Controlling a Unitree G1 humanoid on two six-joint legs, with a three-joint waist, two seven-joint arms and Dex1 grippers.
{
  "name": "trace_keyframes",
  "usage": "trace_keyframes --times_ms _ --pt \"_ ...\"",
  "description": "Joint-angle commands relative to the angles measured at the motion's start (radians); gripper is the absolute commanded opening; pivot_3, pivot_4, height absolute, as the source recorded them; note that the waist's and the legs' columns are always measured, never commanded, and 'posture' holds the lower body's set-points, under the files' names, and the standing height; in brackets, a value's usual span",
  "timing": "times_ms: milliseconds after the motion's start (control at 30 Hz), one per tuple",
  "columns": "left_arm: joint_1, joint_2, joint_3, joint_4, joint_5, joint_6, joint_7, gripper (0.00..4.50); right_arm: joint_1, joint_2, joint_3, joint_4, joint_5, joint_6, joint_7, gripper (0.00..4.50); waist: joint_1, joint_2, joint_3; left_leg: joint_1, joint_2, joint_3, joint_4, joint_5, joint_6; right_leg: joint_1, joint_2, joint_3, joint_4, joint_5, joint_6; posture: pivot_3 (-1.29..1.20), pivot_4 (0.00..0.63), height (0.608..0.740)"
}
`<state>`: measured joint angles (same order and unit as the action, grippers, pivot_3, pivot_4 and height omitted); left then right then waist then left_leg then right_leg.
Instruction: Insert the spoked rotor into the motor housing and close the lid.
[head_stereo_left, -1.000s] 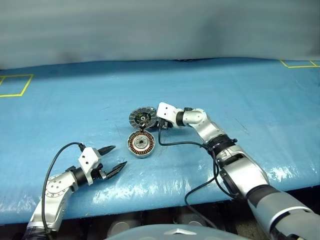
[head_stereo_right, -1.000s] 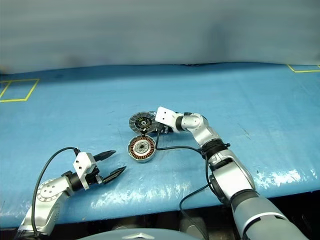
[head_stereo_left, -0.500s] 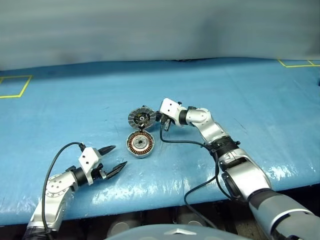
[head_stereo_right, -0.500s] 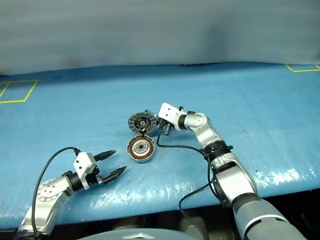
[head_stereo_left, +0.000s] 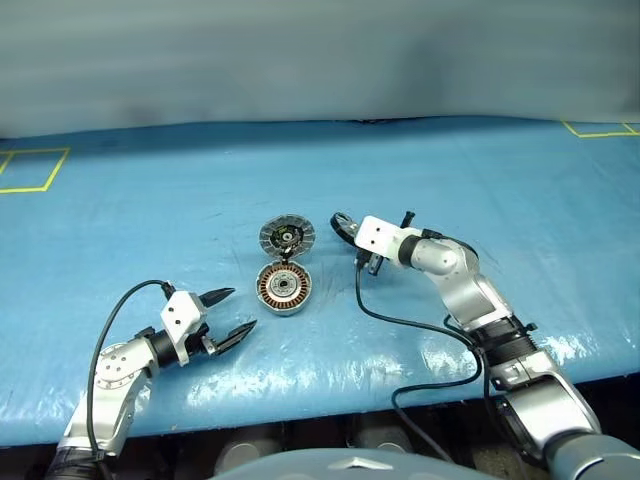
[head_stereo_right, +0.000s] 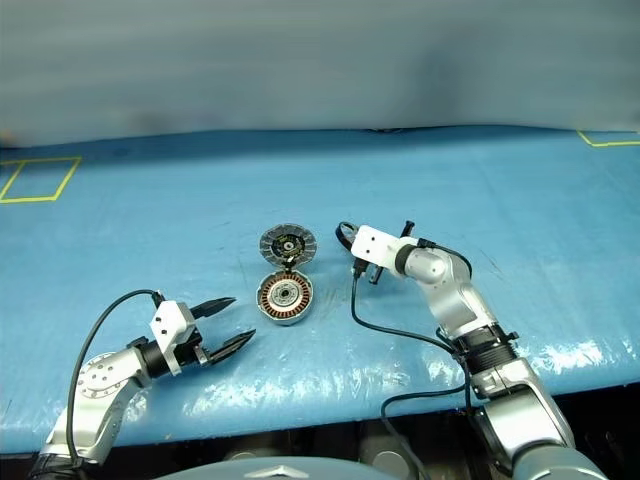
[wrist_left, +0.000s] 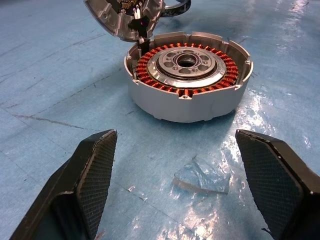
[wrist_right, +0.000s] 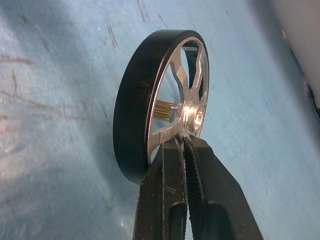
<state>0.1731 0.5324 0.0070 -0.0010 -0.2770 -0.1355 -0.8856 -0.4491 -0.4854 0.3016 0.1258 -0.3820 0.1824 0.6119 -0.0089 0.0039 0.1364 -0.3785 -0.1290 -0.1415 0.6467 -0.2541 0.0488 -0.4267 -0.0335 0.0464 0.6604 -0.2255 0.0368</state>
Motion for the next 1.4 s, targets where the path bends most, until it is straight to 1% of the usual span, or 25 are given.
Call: trace_keyframes --times_ms 33,133,267,400,500,567,633,667,833,900,967,1033,1133,1400 --pt "-0.009 0.005 0.004 -0.002 0.002 -0.008 -0.007 4.05 0.064 -0.025 -0.023 -0.194 -0.033 0.036 -0.018 0.02 -0.001 0.0 0.0 0.0 0.0 0.0 0.0 0.0 0.0 0.0 0.0 0.0 0.0 0.0 0.0 0.0 0.15 0.74" --pt "-0.015 0.004 0.002 0.005 0.004 -0.01 -0.011 4.05 0.131 -0.029 -0.027 -0.312 -0.066 0.067 -0.042 0.02 -0.001 0.0 0.0 -0.001 0.0 0.0 0.0 0.0 0.0 0.0 0.0 0.0 0.0 0.0 0.0 0.0 0.15 0.74" --pt "-0.021 0.004 -0.001 0.012 0.005 -0.01 -0.016 4.05 0.222 -0.026 -0.005 -0.455 -0.084 0.116 -0.02 0.02 0.002 0.0 0.0 -0.001 0.0 0.0 0.001 0.0 0.0 0.0 0.0 0.0 0.0 0.0 0.0 0.0 0.15 0.74" --pt "-0.032 0.005 -0.008 0.022 0.006 -0.009 -0.02 4.05 0.278 -0.037 0.032 -0.522 -0.115 0.162 0.021 0.02 0.004 -0.001 0.0 -0.001 0.0 0.0 0.001 0.0 0.0 0.0 0.0 -0.001 -0.001 0.0 0.0 0.0 0.15 0.74" --pt "-0.047 0.002 -0.019 0.03 0.008 -0.009 -0.024 4.05 0.296 -0.054 0.042 -0.492 -0.157 0.179 0.014 0.73 0.006 -0.001 0.0 -0.001 0.0 0.0 0.002 0.0 0.0 0.001 0.0 -0.001 0.0 0.0 0.001 0.0 0.15 0.74" --pt "-0.051 0.002 -0.02 0.033 0.008 -0.009 -0.025 4.05 0.296 -0.052 0.037 -0.497 -0.161 0.185 0.008 1.37 0.007 -0.001 0.0 -0.001 0.0 0.0 0.003 0.0 0.0 0.001 0.0 -0.001 0.0 0.0 0.001 0.0 0.15 0.74" --pt "-0.054 0.003 -0.021 0.036 0.009 -0.01 -0.027 4.05 0.298 -0.037 0.015 -0.531 -0.128 0.199 0.019 2.08 0.007 -0.001 0.0 -0.001 0.0 0.0 0.003 0.0 -0.001 0.001 0.0 -0.001 0.0 0.0 0.001 0.0 0.15 0.74" --pt "-0.055 0.003 -0.021 0.038 0.01 -0.01 -0.027 4.05 0.3 -0.032 0.006 -0.548 -0.111 0.206 0.028 2.32 0.007 -0.001 0.0 -0.001 0.001 0.0 0.003 0.0 -0.001 0.001 0.0 -0.001 0.0 0.0 0.001 0.0 0.15 0.74" --pt "-0.059 0.002 -0.022 0.044 0.013 -0.012 -0.029 4.05 0.306 -0.007 -0.069 -0.648 0.052 0.292 0.12 2.32 0.008 -0.001 0.001 -0.001 0.001 0.0 0.003 0.0 -0.001 0.001 0.0 -0.002 -0.001 0.0 0.001 0.0 0.15 0.74" --pt "-0.059 0.0 -0.022 0.046 0.014 -0.014 -0.028 4.05 0.298 0.011 -0.102 -0.672 0.113 0.33 0.131 2.32 0.009 -0.002 0.001 -0.001 0.001 0.0 0.003 -0.001 0.0 0.001 0.0 -0.002 -0.001 0.0 0.001 0.0 0.15 0.74" --pt "-0.059 -0.001 -0.022 0.048 0.016 -0.016 -0.027 4.05 0.288 0.007 -0.121 -0.68 0.156 0.355 0.147 2.32 0.009 -0.002 0.001 -0.001 0.001 0.0 0.003 -0.001 0.001 0.001 0.0 -0.002 -0.001 0.0 0.001 0.0 0.15 0.74" --pt "-0.059 -0.003 -0.022 0.049 0.017 -0.017 -0.026 4.05 0.276 0.019 -0.141 -0.664 0.185 0.387 0.134 2.32 0.01 -0.002 0.001 -0.001 0.001 0.0 0.003 -0.002 0.002 0.001 0.0 -0.002 -0.001 0.0 0.001 0.0 0.15 0.74" --pt "-0.06 -0.007 -0.021 0.051 0.02 -0.019 -0.025 4.05 0.258 0.019 -0.14 -0.613 0.191 0.416 0.109 2.32 0.01 -0.002 0.001 -0.001 0.001 0.0 0.003 -0.002 0.001 0.001 0.0 -0.002 -0.001 0.0 0.001 0.0 0.15 0.74" --pt "-0.046 -0.015 -0.013 0.048 0.023 -0.024 -0.022 4.05 0.252 0.01 -0.098 -0.526 0.263 0.446 0.133 2.32 0.014 -0.002 0.001 -0.001 0.001 0.0 0.002 -0.001 0.001 0.001 0.0 -0.002 -0.001 0.0 0.001 0.0 0.15 0.74"
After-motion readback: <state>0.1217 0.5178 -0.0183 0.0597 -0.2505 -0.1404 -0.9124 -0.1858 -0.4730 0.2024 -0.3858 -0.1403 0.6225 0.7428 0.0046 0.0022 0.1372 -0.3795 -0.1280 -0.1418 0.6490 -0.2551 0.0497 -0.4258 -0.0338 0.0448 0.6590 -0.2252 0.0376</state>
